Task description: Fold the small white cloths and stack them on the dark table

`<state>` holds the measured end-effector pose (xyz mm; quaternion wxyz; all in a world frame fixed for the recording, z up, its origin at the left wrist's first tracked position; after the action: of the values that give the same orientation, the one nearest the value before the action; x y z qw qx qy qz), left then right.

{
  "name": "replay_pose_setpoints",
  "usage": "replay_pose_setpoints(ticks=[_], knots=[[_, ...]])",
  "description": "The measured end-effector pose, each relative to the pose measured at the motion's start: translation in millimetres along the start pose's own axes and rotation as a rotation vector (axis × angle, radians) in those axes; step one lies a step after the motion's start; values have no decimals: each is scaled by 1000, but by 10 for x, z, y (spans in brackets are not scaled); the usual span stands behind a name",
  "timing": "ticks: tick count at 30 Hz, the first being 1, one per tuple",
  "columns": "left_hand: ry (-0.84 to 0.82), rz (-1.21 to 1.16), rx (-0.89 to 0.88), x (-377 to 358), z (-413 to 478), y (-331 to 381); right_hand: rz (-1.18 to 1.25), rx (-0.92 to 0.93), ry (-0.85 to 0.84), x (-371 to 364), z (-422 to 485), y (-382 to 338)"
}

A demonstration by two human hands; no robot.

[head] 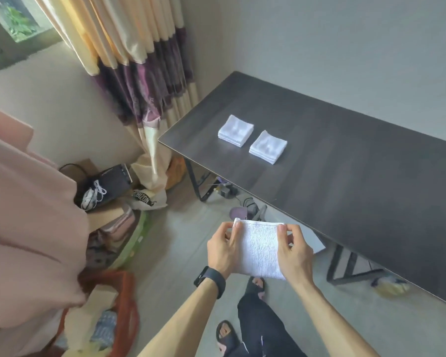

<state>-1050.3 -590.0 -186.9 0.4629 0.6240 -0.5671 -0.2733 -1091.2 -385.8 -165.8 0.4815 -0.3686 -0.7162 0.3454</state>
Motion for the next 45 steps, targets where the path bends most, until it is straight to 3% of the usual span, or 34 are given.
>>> replay_pose_setpoints(ticks=[17, 29, 45], knots=[[-118, 207, 78, -178, 2959, 1193, 110, -167, 92, 181, 2817, -483], [-445, 451, 102, -946, 4945, 1395, 68, -415, 244, 276, 4341, -77], [-553, 683, 97, -1262, 5536, 988, -93, -626, 209, 67, 4867, 434]])
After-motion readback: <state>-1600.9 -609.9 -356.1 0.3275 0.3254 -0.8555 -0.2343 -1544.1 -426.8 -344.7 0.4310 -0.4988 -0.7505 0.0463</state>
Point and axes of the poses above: each hand's wrist, its own z-axis towards the middle knuckle, its own x-axis out of the back of the hand, y = z × x, the point moved 8 cm from there along z, towards the middle knuckle, and after that the axes turned 15 degrees about -y, right-handed, at the moved point
